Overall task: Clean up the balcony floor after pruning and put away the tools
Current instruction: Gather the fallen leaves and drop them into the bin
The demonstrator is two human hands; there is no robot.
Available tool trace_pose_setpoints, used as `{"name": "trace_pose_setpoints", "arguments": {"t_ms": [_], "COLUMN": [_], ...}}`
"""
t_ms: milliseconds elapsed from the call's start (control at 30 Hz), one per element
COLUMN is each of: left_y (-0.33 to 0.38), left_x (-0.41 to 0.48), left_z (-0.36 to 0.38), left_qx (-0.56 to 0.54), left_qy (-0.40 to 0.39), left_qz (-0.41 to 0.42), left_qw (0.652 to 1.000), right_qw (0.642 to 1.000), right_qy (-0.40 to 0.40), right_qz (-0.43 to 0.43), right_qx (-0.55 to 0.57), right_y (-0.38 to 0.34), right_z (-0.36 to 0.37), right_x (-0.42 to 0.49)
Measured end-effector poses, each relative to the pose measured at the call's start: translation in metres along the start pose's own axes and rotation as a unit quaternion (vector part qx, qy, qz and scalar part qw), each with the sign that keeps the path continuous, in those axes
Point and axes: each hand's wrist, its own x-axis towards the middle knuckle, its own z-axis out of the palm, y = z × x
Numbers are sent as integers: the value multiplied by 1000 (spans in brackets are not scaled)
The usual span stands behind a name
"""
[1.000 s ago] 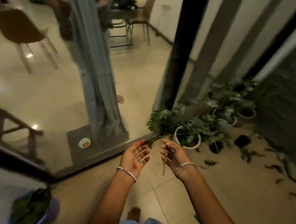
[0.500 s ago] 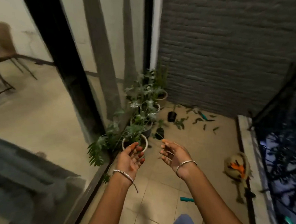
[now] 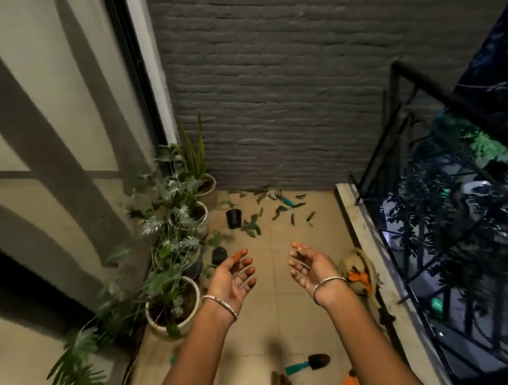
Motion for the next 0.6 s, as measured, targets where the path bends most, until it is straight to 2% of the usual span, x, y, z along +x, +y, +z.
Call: {"name": "trace_pose_setpoints", "arguments": {"t_ms": [300,600], "left_y": [24,43], "left_x": [123,228], "left_z": [118,194], "left_qx": [8,43], "left_qy": [2,-3], "left_qz": [-22,-59], "left_qw": [1000,997], "right_qw": [999,996], "right_qy": [34,78], "right_qz": [-8,-2], "right_qx": [19,52], "right_y": [-115,-178], "right_z": [-23,-45], "right_x": [125,234]}}
